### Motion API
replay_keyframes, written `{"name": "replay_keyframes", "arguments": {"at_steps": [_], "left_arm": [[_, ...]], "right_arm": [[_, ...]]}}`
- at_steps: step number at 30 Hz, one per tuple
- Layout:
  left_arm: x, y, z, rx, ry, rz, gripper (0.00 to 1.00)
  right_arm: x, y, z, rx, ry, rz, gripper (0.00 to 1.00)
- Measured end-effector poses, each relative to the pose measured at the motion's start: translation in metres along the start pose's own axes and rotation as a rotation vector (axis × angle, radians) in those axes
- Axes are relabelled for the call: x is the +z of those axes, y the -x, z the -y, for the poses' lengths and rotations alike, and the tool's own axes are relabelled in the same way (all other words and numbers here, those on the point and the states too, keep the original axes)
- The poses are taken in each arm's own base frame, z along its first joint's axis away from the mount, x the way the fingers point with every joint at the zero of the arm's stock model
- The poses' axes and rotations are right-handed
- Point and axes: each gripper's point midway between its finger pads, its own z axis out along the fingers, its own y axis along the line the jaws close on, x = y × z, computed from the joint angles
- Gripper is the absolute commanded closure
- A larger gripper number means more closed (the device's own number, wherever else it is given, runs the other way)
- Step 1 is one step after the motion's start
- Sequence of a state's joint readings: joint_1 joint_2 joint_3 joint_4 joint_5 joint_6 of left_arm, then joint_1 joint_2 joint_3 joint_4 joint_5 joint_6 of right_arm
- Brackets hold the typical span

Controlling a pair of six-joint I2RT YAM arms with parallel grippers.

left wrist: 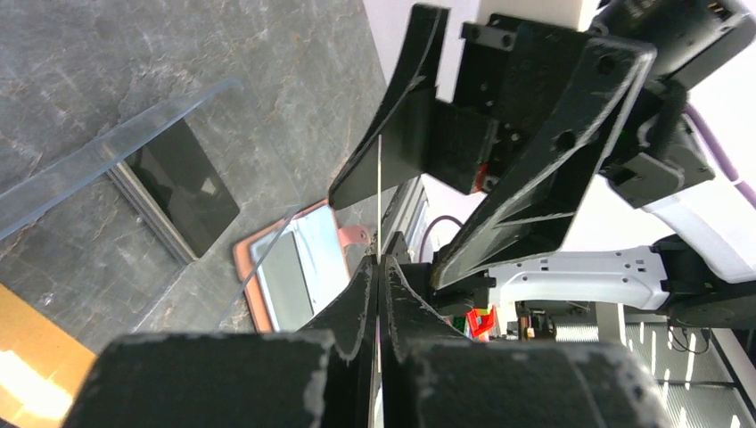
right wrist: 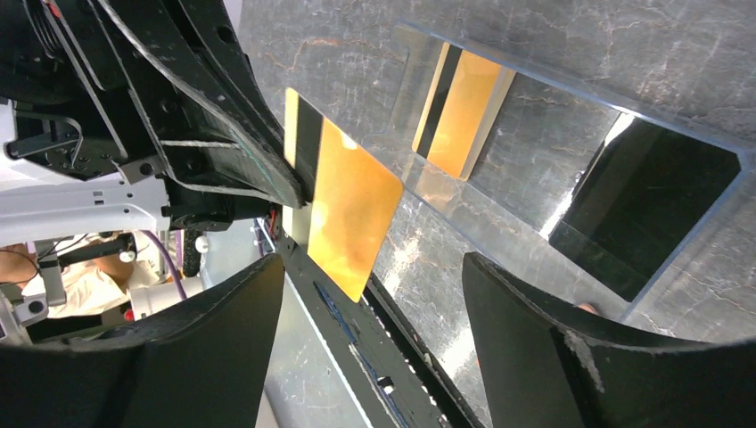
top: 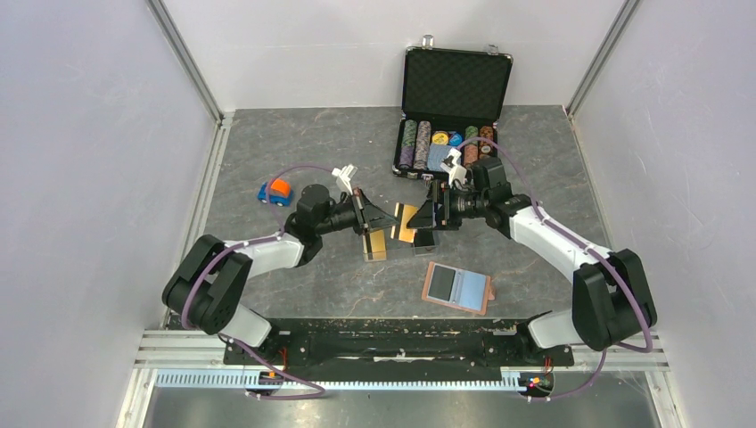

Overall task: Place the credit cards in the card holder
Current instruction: Insert the credit card into the card holder.

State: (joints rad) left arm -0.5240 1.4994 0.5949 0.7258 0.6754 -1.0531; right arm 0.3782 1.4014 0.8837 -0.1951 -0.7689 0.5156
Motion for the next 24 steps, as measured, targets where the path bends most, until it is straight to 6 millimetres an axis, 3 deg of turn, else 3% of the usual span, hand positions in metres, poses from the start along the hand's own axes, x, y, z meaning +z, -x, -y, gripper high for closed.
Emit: {"name": "replay_keyframes", "arguments": {"at_steps": [5,9,15,24], "left_arm": [[-0.001,0.007,0.014,0.012,-0.043,0.027,0.95],[-0.002,0.012,0.024,0.016,-0.083,0.051,0.87],[-0.003,0.022,0.032,0.009,-0.114,0.090,0.65],[-0.003,0.015,0.041,0.022,-0.150,0.057,0.68]], "right_arm": [[0.003,-0.004,-0.004,0.025,0.063,0.008,0.60],[0.003,-0.003,-0.018,0.037,0.151,0.035,1.00],[-0.010,0.011,-0.048,-0.024,0.257,0.091,1.00],[-0.012,0.014,-0.057,-0.058,0.297,0.100,1.00]]}}
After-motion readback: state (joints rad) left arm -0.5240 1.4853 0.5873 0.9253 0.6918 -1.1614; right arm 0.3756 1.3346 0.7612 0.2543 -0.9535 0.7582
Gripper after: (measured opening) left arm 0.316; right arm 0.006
